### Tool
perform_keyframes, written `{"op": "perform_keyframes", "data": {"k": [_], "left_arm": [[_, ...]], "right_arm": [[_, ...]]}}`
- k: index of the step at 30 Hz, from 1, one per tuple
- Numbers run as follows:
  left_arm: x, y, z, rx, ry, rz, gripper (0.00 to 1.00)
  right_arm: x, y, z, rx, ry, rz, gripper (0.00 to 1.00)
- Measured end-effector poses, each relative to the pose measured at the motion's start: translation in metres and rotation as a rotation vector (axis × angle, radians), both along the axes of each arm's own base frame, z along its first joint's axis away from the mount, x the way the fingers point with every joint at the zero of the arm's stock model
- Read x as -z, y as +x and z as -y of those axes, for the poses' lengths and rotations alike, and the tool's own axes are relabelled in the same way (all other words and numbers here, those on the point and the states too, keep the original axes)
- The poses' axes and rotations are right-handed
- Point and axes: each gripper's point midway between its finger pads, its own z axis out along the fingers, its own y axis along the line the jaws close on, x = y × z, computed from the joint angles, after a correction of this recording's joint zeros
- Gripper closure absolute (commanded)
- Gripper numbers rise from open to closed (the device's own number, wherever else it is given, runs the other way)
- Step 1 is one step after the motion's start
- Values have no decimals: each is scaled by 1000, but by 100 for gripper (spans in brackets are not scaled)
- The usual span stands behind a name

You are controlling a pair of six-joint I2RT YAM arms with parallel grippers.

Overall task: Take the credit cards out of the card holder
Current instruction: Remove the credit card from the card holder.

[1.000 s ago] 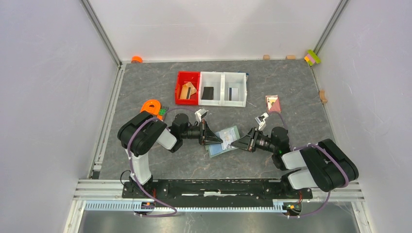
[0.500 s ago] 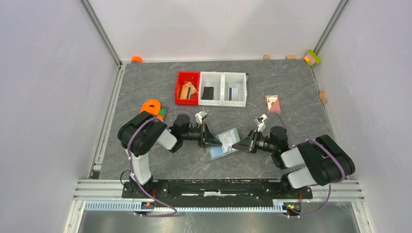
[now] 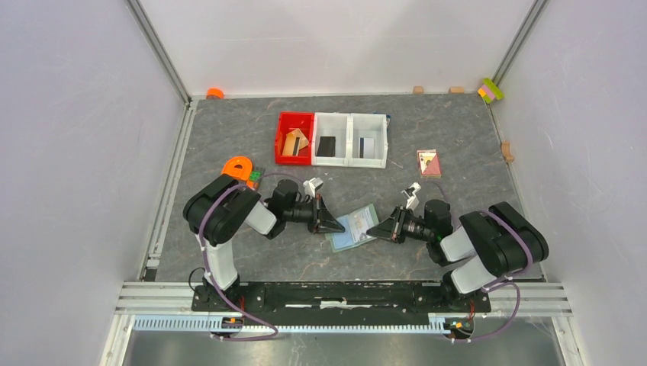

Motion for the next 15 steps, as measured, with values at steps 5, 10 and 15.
{"op": "perform_keyframes", "data": {"k": [5, 10, 15], "left_arm": [[11, -5, 3, 1, 45, 5, 68], [18, -7, 5, -9, 78, 1, 67], [17, -4, 11, -11, 81, 22, 64]], "right_arm": [[5, -5, 1, 5, 7, -17, 95], [4, -9, 1, 17, 33, -32, 96], [4, -9, 1, 24, 47, -40, 96]]}}
